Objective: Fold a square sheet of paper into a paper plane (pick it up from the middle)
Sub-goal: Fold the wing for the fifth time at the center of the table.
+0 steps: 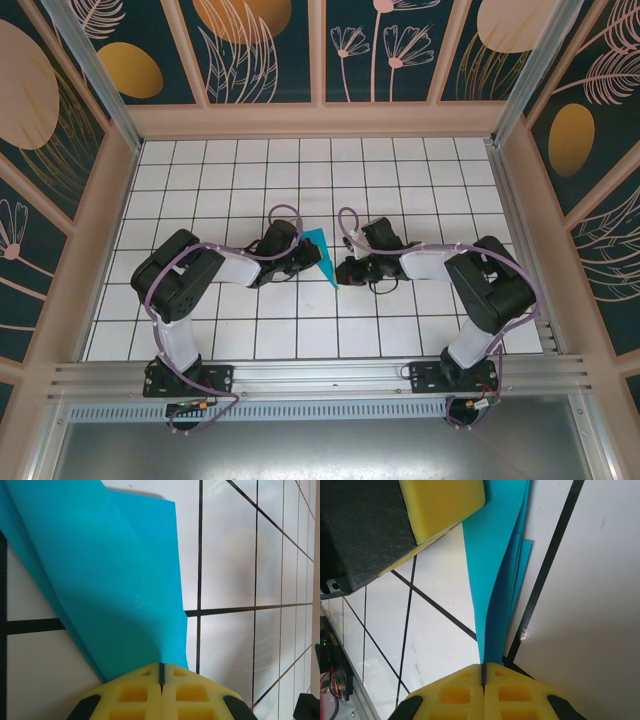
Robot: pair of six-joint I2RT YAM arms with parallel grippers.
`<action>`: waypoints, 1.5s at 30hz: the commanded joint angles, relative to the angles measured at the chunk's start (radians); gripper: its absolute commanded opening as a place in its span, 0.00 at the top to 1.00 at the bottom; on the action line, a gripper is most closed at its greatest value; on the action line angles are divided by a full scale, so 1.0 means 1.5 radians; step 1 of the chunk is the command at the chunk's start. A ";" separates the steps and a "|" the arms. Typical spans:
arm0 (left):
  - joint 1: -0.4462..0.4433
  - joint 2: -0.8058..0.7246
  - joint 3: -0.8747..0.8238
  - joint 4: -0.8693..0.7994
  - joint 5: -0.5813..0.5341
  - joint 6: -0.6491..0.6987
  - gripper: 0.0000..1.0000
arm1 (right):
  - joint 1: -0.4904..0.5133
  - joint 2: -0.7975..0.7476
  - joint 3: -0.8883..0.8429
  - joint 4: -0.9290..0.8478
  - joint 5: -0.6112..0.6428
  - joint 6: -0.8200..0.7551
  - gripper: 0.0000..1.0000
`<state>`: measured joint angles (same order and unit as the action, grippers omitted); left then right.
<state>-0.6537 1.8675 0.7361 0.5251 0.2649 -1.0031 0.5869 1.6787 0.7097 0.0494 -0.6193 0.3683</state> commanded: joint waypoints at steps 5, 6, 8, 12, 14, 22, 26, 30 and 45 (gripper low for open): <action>-0.002 0.021 -0.035 -0.034 -0.026 -0.021 1.00 | 0.009 0.026 0.018 -0.005 -0.023 -0.036 0.96; -0.003 0.021 -0.037 -0.034 -0.027 -0.021 1.00 | 0.009 0.028 0.018 -0.004 -0.023 -0.036 0.96; -0.002 0.021 -0.039 -0.033 -0.027 -0.022 1.00 | 0.009 0.031 0.018 -0.005 -0.019 -0.036 0.96; -0.002 0.022 -0.037 -0.032 -0.026 -0.023 1.00 | 0.010 0.039 0.016 -0.002 -0.018 -0.035 0.96; -0.003 0.021 -0.038 -0.032 -0.027 -0.024 1.00 | 0.013 0.046 0.019 -0.003 -0.017 -0.035 0.96; -0.002 0.021 -0.044 -0.031 -0.028 -0.026 1.00 | 0.014 0.026 0.026 -0.002 -0.012 -0.031 0.95; -0.003 0.020 -0.048 -0.030 -0.030 -0.027 1.00 | 0.013 -0.020 0.019 -0.006 0.034 -0.015 0.90; -0.002 0.017 -0.049 -0.027 -0.032 -0.027 1.00 | 0.012 -0.079 -0.006 0.019 0.110 0.012 0.79; -0.003 0.020 -0.048 -0.018 -0.029 -0.032 1.00 | 0.040 0.023 0.055 0.091 0.016 0.031 0.95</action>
<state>-0.6548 1.8675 0.6991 0.5987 0.2462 -1.0424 0.6434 1.6844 0.7464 0.1539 -0.5724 0.4252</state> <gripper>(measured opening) 0.067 0.062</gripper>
